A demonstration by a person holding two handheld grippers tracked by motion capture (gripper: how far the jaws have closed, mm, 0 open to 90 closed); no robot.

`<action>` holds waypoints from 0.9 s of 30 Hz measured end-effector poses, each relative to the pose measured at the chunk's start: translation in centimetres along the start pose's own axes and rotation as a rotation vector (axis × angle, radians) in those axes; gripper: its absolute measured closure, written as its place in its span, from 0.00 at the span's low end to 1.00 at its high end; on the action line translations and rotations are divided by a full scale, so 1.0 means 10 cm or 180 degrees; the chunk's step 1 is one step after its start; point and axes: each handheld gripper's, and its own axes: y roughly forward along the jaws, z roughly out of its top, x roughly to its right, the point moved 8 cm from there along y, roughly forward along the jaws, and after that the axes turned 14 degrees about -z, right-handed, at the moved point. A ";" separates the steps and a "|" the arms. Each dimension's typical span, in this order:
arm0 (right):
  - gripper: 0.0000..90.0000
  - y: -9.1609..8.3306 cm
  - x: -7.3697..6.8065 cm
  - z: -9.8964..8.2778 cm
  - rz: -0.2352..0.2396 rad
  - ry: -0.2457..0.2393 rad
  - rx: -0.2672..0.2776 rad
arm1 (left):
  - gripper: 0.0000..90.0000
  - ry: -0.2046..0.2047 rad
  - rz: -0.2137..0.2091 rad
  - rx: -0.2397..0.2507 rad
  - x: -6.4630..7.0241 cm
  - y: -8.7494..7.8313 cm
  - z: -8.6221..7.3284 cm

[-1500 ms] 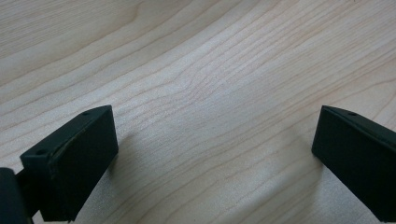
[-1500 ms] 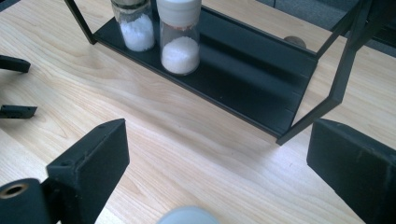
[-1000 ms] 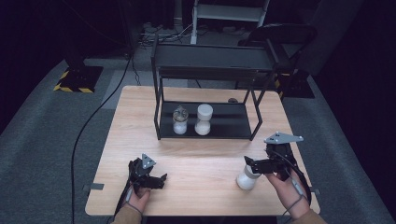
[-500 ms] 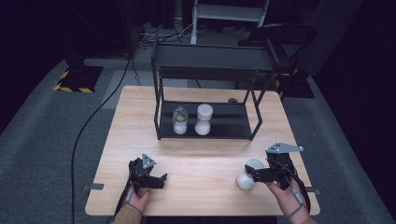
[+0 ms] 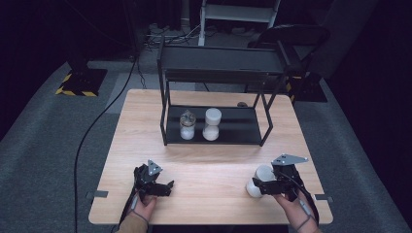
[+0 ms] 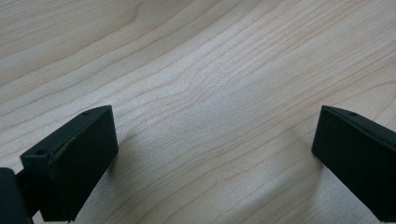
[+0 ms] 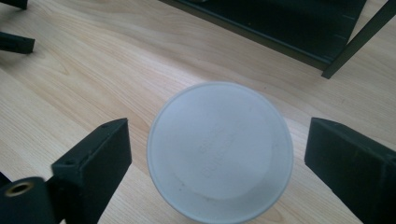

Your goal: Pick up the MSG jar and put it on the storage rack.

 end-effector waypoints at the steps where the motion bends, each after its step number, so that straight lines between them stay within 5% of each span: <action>1: 0.12 0.01 -0.01 -0.01 -0.0004 -0.0016 -0.0013 | 0.00 0.0000 0.0000 0.0000 0.00 0.00 0.00; 11: 0.36 0.10 -0.03 -0.03 0.0025 -0.0094 -0.0142 | 0.00 -0.0001 0.0001 0.0000 0.00 0.00 0.00; 27: 0.37 0.10 0.00 0.04 0.0015 -0.0120 -0.0164 | 0.00 -0.0004 0.0009 -0.0003 0.01 0.00 0.00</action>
